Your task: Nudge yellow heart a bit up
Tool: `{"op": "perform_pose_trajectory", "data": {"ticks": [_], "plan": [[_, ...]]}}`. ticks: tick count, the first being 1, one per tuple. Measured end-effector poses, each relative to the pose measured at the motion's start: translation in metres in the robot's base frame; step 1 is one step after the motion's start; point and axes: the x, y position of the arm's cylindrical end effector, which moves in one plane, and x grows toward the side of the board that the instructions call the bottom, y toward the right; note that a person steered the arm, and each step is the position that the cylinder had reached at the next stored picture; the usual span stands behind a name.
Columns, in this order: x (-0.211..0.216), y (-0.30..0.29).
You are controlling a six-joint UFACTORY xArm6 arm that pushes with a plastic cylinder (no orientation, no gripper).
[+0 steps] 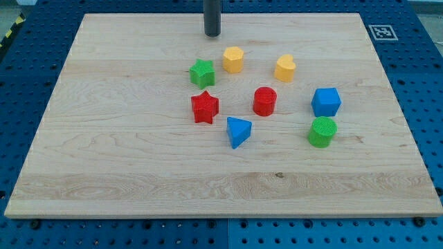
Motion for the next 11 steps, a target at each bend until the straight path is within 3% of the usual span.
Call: {"op": "perform_pose_trajectory", "data": {"ticks": [1, 3, 5, 6, 11], "plan": [[0.0, 0.001], [0.007, 0.154], [0.118, 0.281], [0.144, 0.313], [0.144, 0.23]]}}
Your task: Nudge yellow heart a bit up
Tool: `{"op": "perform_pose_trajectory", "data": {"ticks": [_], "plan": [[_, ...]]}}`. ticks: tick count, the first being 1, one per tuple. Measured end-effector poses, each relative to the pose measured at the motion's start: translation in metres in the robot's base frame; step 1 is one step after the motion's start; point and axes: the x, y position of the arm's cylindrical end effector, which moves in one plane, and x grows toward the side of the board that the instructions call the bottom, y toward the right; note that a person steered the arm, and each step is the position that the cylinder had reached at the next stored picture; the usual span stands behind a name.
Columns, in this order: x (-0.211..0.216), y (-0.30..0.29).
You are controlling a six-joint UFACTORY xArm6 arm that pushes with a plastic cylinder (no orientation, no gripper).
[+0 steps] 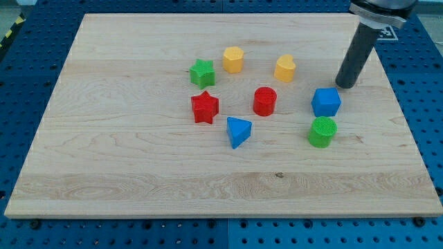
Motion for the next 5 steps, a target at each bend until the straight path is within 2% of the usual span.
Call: {"op": "perform_pose_trajectory", "data": {"ticks": [4, 5], "plan": [[0.002, -0.094], [0.017, -0.113]]}}
